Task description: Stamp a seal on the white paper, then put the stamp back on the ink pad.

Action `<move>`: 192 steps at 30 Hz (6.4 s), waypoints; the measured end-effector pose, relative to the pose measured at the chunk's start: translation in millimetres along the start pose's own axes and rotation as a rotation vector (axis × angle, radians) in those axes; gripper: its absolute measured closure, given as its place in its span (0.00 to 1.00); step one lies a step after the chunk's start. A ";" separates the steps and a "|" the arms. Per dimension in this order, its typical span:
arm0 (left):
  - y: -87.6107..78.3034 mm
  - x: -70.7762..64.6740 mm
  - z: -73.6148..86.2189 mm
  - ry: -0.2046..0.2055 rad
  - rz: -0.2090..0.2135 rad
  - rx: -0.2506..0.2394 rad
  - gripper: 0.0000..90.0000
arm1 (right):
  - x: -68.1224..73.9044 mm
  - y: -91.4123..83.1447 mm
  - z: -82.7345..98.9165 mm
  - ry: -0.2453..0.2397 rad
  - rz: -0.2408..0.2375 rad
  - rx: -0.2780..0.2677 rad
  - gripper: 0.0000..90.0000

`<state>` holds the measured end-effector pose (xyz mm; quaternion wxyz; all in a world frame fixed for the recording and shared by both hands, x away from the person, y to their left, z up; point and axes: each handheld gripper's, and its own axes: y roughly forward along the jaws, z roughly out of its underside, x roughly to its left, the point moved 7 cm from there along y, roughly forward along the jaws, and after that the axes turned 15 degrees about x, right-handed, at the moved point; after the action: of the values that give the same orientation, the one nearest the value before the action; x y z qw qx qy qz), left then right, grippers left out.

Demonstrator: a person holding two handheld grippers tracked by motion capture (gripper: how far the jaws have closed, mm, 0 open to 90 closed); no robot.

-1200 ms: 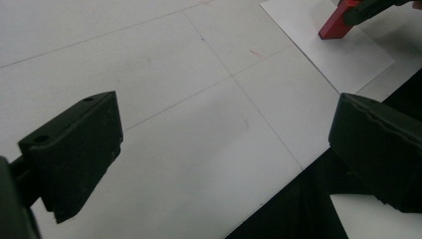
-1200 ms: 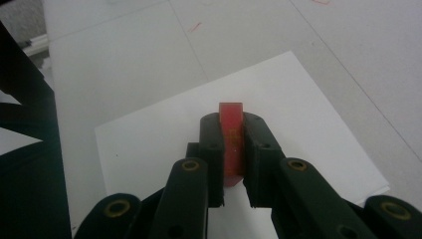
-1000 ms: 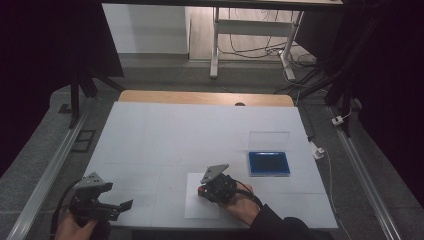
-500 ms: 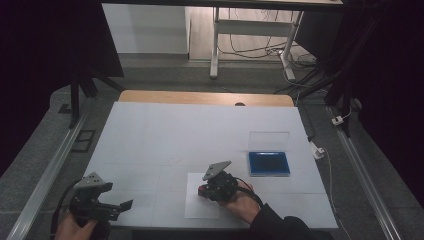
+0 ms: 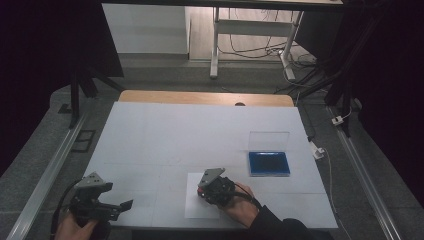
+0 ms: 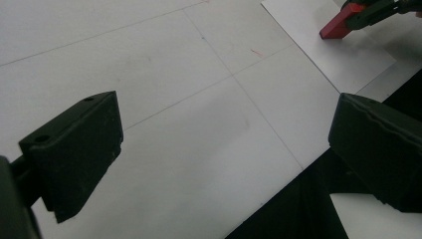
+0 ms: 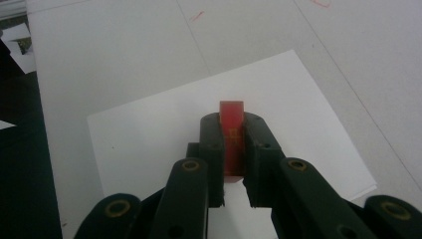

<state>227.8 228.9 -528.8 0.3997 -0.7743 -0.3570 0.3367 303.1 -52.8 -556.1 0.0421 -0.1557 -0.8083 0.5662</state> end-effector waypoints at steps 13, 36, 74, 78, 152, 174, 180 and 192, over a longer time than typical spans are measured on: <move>-0.2 -0.1 0.1 0.002 -0.001 -0.001 0.02 | -9.0 1.6 3.5 0.087 -0.115 -0.051 0.89; -0.4 -0.1 0.2 0.004 0.003 -0.004 0.02 | -12.9 -14.6 0.6 0.081 -0.086 -0.113 0.89; -0.1 -2.5 0.3 0.026 0.004 -0.001 0.02 | -44.6 -55.2 21.4 0.184 -0.075 -0.190 0.89; 0.0 -2.5 0.2 0.026 0.003 -0.001 0.02 | -49.8 -57.8 26.5 0.203 -0.068 -0.191 0.89; -0.2 -2.7 0.3 0.028 0.003 -0.001 0.02 | -169.6 -86.3 136.8 0.534 0.221 -0.114 0.88; -0.1 -2.8 0.3 0.028 0.005 0.000 0.02 | -173.8 -67.6 147.9 0.541 0.186 -0.036 0.88; -0.2 -2.7 0.4 0.028 0.004 0.002 0.02 | -173.9 -64.0 148.5 0.541 0.178 -0.019 0.88; -0.2 -2.8 0.3 0.026 0.007 -0.002 0.02 | -174.2 -78.5 144.6 0.569 0.194 -0.097 0.78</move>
<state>226.0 226.8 -528.1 0.4026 -0.7801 -0.3493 0.3276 416.8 -259.8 -515.8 0.2052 -0.3863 -0.7716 0.4619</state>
